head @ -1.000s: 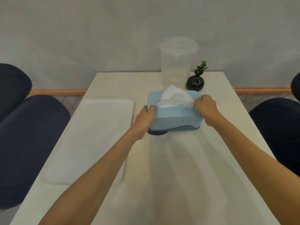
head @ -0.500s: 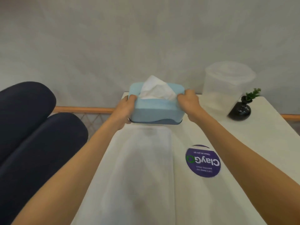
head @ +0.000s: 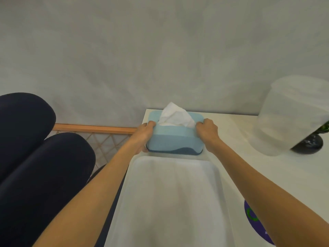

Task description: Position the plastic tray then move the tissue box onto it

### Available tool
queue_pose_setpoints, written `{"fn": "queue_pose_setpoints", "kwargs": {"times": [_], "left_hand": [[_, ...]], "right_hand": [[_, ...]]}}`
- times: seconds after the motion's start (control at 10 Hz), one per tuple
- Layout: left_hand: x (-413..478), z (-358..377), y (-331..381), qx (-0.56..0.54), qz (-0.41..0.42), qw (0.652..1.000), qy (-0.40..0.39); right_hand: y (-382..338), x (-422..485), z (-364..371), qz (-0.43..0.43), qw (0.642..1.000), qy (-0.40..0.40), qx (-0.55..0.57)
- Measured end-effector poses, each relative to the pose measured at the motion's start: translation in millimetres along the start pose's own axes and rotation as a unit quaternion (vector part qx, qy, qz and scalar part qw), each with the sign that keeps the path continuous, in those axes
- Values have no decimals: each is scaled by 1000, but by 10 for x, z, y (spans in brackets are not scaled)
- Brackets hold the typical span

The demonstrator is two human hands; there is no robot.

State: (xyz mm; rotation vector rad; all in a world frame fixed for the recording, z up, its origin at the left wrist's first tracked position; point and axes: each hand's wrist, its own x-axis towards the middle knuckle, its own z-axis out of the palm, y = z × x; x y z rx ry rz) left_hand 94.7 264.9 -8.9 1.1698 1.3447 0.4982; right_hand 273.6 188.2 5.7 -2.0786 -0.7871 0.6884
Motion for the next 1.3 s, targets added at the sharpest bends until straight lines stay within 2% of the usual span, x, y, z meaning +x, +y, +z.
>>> {"fn": "queue_pose_setpoints", "kwargs": {"times": [0.2, 0.5, 0.9, 1.1, 1.3], "left_hand": [[226, -76, 29, 0, 12, 1000, -1], [392, -116, 149, 29, 64, 997, 37], [390, -236, 79, 59, 91, 994, 25], [182, -232, 67, 77, 170, 979, 82], [-366, -106, -70, 139, 250, 946, 155]], "right_hand": [[-100, 178, 142, -14, 1000, 1, 4], [-237, 292, 271, -20, 1000, -1, 15], [-293, 260, 265, 1, 1000, -6, 0], [-142, 26, 49, -18, 999, -14, -24], [-1, -381, -232, -50, 994, 16, -96]]}}
